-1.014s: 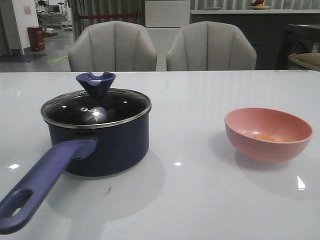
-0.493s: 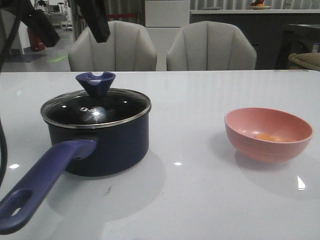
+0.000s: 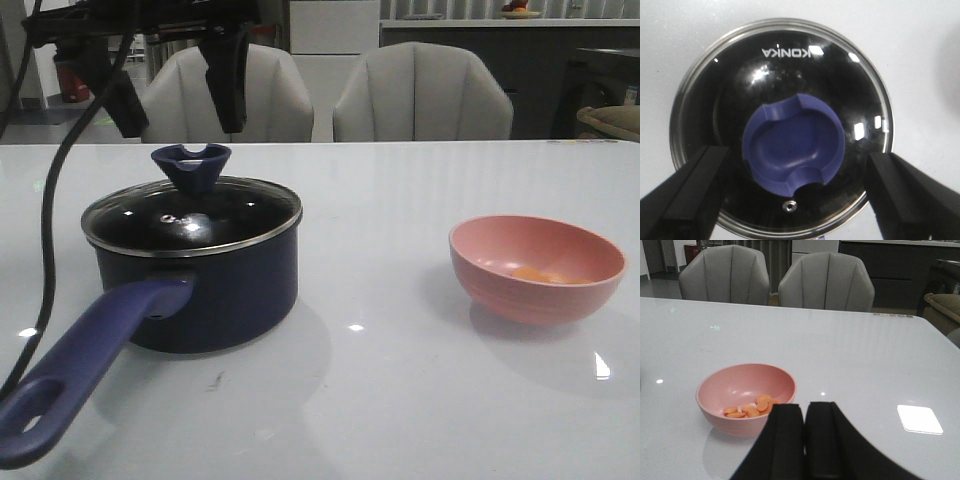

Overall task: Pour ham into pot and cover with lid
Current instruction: 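Lower the left gripper onto the purple lid knob and grasp it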

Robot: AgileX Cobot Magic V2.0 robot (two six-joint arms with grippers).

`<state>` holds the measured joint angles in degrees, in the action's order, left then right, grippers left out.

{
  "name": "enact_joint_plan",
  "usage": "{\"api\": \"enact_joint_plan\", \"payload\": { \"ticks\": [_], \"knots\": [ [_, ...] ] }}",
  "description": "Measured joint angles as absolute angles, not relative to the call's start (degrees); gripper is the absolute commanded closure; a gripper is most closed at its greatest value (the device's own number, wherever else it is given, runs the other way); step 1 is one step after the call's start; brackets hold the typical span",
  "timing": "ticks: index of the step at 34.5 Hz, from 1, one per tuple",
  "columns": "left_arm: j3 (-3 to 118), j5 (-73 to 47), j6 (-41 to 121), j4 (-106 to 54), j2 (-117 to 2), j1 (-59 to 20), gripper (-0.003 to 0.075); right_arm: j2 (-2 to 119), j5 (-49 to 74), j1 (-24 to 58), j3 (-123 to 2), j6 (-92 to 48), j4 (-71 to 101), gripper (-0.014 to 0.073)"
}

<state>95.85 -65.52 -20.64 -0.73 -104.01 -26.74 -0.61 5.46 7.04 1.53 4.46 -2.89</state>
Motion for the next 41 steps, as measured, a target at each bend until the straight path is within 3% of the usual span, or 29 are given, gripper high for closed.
{"api": "enact_joint_plan", "payload": {
  "ticks": [16,41],
  "knots": [
    [101.8,-70.1,-22.5,2.8,-110.4,-28.7,0.0139,-0.6,5.5,7.0,1.5,4.5,-2.9,0.0446],
    [101.4,-70.8,-25.5,4.7,-112.5,-28.9,0.0151,-0.6,5.5,7.0,1.5,4.5,-2.9,0.0446]
  ]
}}
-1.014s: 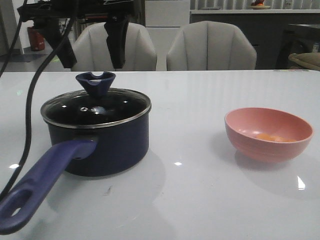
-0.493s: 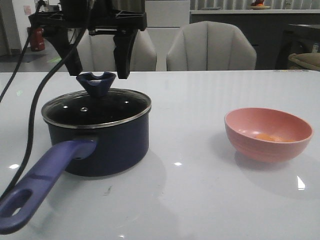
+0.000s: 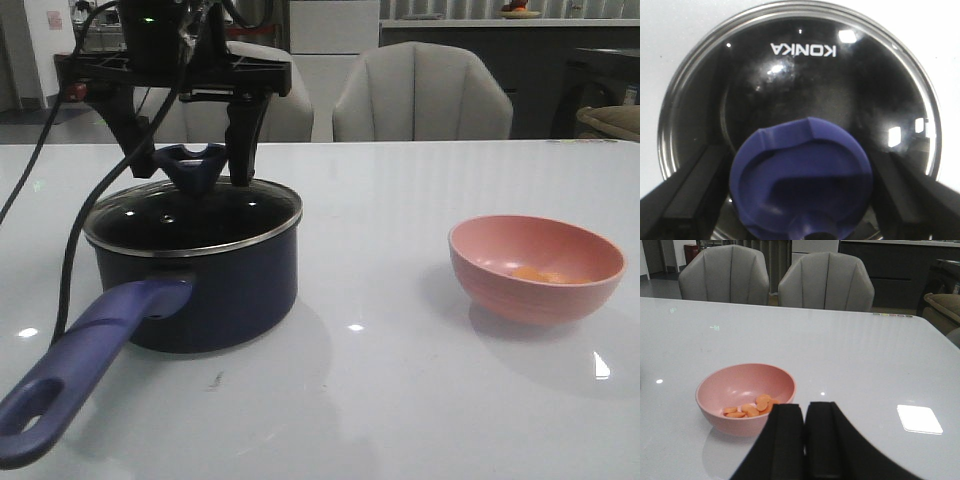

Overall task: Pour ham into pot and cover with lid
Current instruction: 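Lower the left gripper onto the purple lid knob and grasp it, then lift the glass lid off the saucepan and set it beside the pot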

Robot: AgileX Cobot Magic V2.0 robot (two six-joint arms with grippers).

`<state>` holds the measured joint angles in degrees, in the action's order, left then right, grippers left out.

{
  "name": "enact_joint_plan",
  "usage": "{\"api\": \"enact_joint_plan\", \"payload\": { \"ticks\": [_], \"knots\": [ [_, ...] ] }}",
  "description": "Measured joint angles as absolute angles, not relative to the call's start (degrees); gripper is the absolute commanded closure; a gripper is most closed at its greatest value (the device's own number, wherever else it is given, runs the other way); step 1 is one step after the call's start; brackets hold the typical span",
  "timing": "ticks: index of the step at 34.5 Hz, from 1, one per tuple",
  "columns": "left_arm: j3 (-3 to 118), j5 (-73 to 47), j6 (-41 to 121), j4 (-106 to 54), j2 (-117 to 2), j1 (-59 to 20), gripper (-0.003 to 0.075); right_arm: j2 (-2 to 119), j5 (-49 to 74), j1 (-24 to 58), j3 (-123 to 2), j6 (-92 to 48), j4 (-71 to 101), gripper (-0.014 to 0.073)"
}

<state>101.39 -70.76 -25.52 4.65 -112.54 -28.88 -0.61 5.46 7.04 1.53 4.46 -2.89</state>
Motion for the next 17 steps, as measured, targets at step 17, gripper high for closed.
{"api": "enact_joint_plan", "payload": {
  "ticks": [17],
  "knots": [
    [101.4,-70.8,-25.6,4.8,-112.5,-28.9,0.0373,-0.6,5.5,7.0,1.5,4.5,-2.9,0.0446]
  ]
}}
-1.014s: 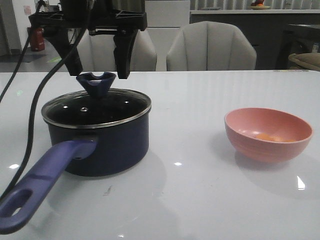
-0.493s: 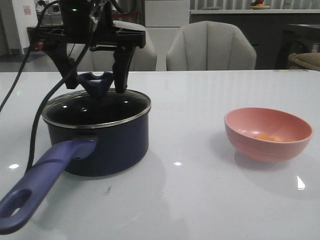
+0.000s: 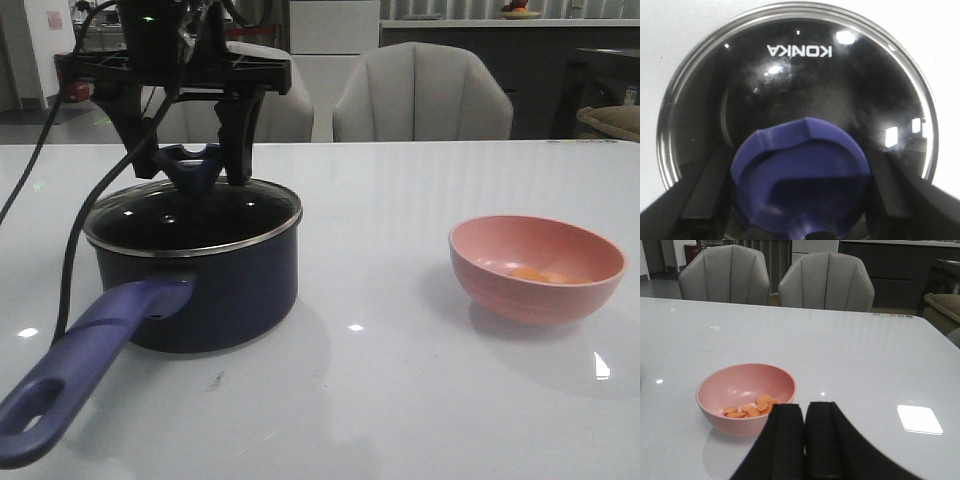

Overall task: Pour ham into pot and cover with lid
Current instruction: 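Lift the glass lid off the saucepan and set it beside the pot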

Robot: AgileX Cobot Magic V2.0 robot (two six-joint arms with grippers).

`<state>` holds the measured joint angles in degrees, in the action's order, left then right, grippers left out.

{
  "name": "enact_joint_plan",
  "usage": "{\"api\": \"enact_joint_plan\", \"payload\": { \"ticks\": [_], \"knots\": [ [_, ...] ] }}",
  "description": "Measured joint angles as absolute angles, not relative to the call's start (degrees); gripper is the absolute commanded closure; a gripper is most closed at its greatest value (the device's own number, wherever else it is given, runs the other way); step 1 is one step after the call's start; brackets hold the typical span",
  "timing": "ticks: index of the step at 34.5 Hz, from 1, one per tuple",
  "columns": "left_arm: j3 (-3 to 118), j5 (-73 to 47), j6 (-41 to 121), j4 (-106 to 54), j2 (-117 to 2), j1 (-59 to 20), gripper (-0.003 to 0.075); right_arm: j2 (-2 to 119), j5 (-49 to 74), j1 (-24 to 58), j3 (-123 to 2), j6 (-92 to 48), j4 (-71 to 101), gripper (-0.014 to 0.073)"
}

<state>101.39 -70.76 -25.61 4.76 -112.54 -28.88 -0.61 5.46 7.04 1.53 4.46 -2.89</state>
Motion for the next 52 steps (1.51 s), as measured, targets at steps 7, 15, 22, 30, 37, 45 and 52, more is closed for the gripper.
{"api": "enact_joint_plan", "payload": {
  "ticks": [7,15,22,30,37,45,52],
  "knots": [
    [103.2,-71.3,-25.0,4.5,-112.5,-28.9,0.0373,-0.6,5.5,7.0,1.5,4.5,-2.9,0.0446],
    [104.1,-71.3,-22.0,4.1,-110.0,-27.0,0.0373,-0.6,5.5,7.0,1.5,4.5,-2.9,0.0446],
    [103.7,-71.5,-16.1,4.0,-104.7,-20.5,0.0373,-0.6,5.5,7.0,1.5,4.5,-2.9,0.0446],
    [94.6,-71.1,-11.8,4.1,-98.2,-9.7,0.0374,-0.6,5.5,7.0,1.5,4.5,-2.9,0.0446],
    [81.1,-65.1,-5.4,3.3,-95.7,-1.9,0.0388,-0.6,5.5,7.0,1.5,4.5,-2.9,0.0446],
    [68.4,-54.2,-3.4,2.2,-95.7,1.3,0.0387,-0.6,5.5,7.0,1.5,4.5,-2.9,0.0446],
    [65.7,-47.9,-3.0,1.8,-97.4,1.4,0.0386,-0.6,5.5,7.0,1.5,4.5,-2.9,0.0446]
  ]
}}
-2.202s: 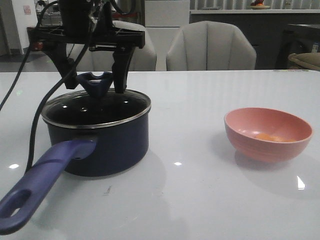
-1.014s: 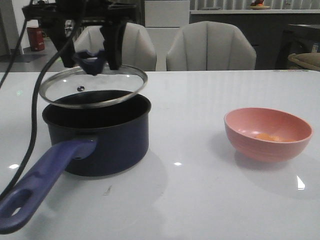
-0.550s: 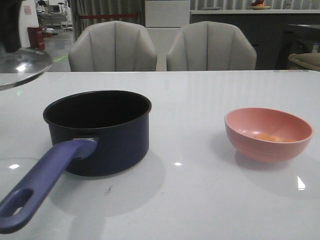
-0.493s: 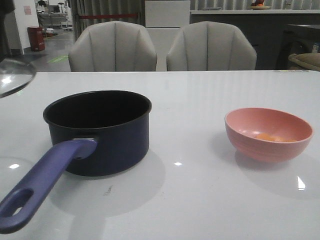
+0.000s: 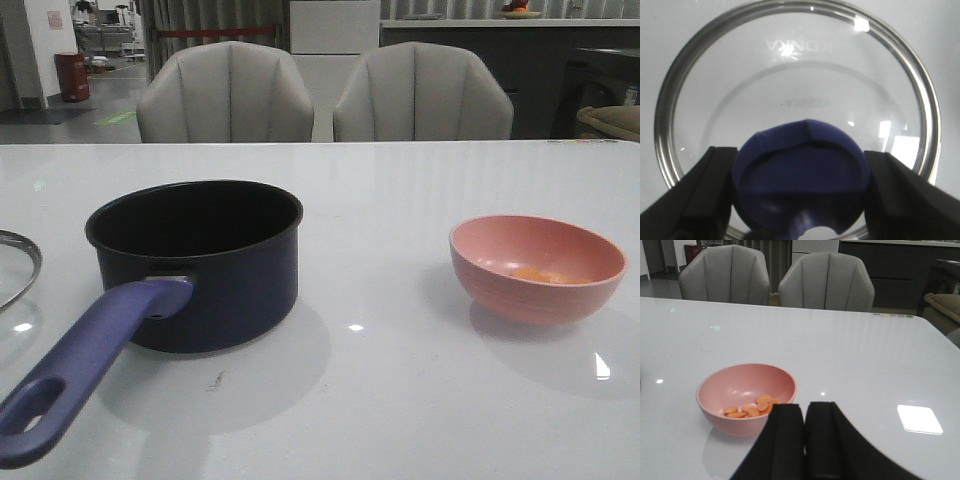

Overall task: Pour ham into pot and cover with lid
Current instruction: 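Lift the glass lid off the saucepan and set it beside the pot, then release the lid and raise the left gripper away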

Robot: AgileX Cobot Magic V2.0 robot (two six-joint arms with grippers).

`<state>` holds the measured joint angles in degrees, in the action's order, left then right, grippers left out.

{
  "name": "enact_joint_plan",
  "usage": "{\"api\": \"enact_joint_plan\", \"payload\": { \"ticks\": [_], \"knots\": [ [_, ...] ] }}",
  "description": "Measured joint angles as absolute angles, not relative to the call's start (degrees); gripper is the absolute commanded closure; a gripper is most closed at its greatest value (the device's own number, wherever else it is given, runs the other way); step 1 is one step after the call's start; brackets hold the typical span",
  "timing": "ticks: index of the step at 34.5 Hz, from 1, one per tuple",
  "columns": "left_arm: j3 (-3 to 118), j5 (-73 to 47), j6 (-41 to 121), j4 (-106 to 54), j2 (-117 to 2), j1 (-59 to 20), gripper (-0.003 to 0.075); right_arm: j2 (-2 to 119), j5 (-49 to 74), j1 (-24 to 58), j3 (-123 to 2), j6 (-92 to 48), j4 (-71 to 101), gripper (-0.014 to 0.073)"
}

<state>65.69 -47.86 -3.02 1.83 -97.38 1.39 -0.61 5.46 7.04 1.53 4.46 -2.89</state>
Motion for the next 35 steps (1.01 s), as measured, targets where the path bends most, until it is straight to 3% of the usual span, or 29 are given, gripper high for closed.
{"api": "enact_joint_plan", "payload": {
  "ticks": [7,13,15,26,35],
  "knots": [
    [65.6,-46.8,-3.0,1.0,-101.5,1.4,0.0368,-0.6,5.5,7.0,1.5,4.5,-2.9,0.0446],
    [65.7,-46.6,-3.0,0.6,-101.7,1.4,0.0143,-0.6,5.5,7.0,1.5,4.5,-2.9,0.0446],
    [65.9,-46.6,-2.9,0.7,-101.8,1.4,0.0105,-0.6,5.5,7.0,1.5,4.5,-2.9,0.0446],
    [69.9,-49.5,-2.9,0.5,-101.2,1.4,0.0103,-0.6,5.5,7.0,1.5,4.5,-2.9,0.0446],
    [69.3,-48.4,3.3,-8.1,-91.2,1.4,0.0103,-0.6,5.5,7.0,1.5,4.5,-2.9,0.0446]
  ]
}}
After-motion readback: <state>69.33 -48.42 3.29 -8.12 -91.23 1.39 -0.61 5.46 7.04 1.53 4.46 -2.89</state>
